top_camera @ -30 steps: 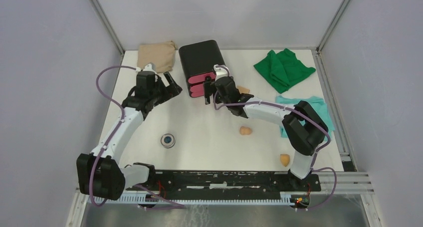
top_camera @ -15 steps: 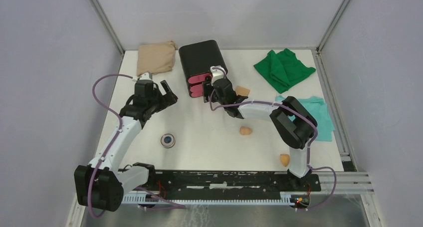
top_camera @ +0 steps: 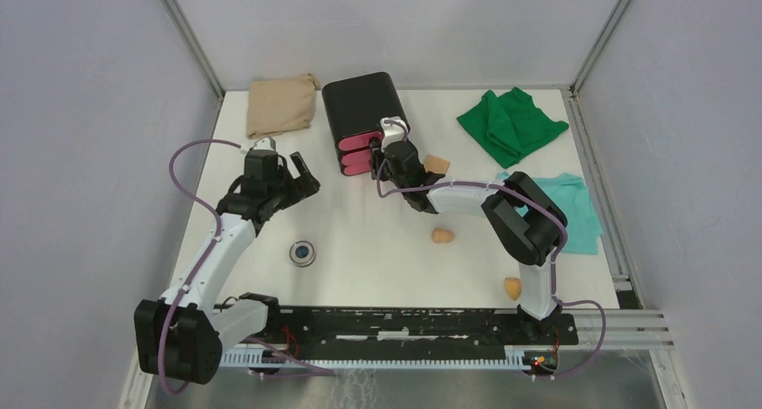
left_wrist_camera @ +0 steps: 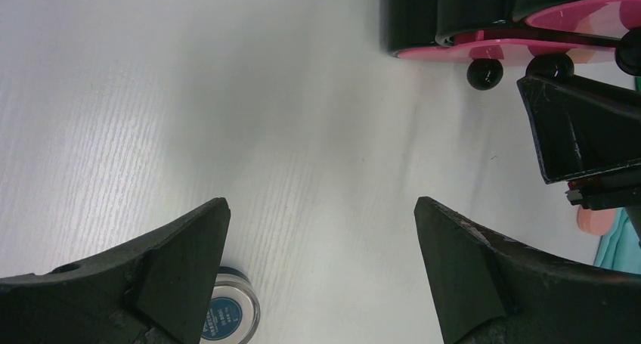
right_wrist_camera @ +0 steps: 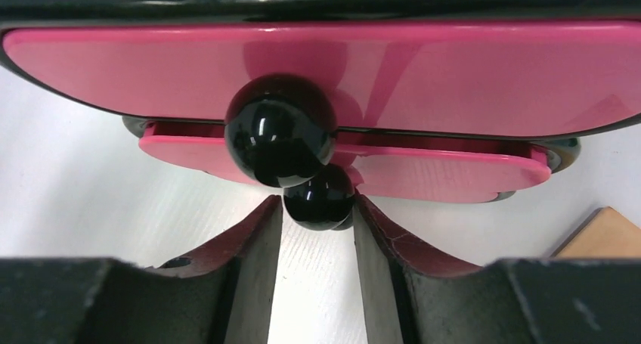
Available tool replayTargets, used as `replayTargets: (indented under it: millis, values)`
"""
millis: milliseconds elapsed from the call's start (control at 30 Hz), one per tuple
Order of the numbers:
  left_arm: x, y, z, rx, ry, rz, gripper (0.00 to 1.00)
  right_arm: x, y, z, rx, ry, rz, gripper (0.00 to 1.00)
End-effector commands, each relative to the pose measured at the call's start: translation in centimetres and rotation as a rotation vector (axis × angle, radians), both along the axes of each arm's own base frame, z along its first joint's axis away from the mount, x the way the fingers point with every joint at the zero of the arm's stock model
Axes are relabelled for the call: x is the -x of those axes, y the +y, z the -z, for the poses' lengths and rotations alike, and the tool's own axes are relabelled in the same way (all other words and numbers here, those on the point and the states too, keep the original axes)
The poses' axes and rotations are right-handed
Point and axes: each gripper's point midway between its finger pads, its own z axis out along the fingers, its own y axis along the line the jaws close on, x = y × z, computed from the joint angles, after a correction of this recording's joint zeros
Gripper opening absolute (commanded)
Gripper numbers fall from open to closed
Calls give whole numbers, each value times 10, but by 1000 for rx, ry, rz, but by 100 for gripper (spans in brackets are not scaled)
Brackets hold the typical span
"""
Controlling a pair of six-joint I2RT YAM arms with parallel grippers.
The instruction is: Organize the makeup
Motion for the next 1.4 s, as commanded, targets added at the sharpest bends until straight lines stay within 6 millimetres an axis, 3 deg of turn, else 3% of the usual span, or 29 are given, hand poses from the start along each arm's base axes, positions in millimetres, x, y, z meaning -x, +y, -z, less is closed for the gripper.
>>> replayTargets:
  millis: [0, 133, 233, 500, 767, 867, 1000, 1133, 1233, 1367]
  values:
    - [-6, 1, 0, -19, -20, 21, 100, -7, 10, -31, -97, -70, 4, 42]
    - [-9, -5, -1, 17, -24, 29, 100, 1, 11, -35, -115, -69, -23, 25]
    - [-10, -5, -1, 22, -23, 22, 100, 10, 7, -36, -122, -74, -34, 20]
    - [-7, 2, -1, -6, 14, -5, 99, 47, -16, -38, -108, -62, -21, 17]
    - [27, 28, 16, -76, 90, -121, 100, 80, -26, -25, -117, 4, -26, 18]
    - [40, 29, 23, -72, 105, -126, 100, 88, -25, -20, -119, 21, -28, 20]
    - [51, 25, 35, -69, 184, -118, 100, 93, -23, -19, -114, 34, -32, 32]
    - [53, 21, 47, -31, 233, -149, 99, 95, -28, -20, -87, 59, -6, 58]
    - [58, 23, 59, -31, 287, -189, 99, 97, -37, -31, -68, 69, 22, 85]
    - [67, 23, 70, -25, 339, -228, 99, 110, -47, -44, -49, 114, 17, 99]
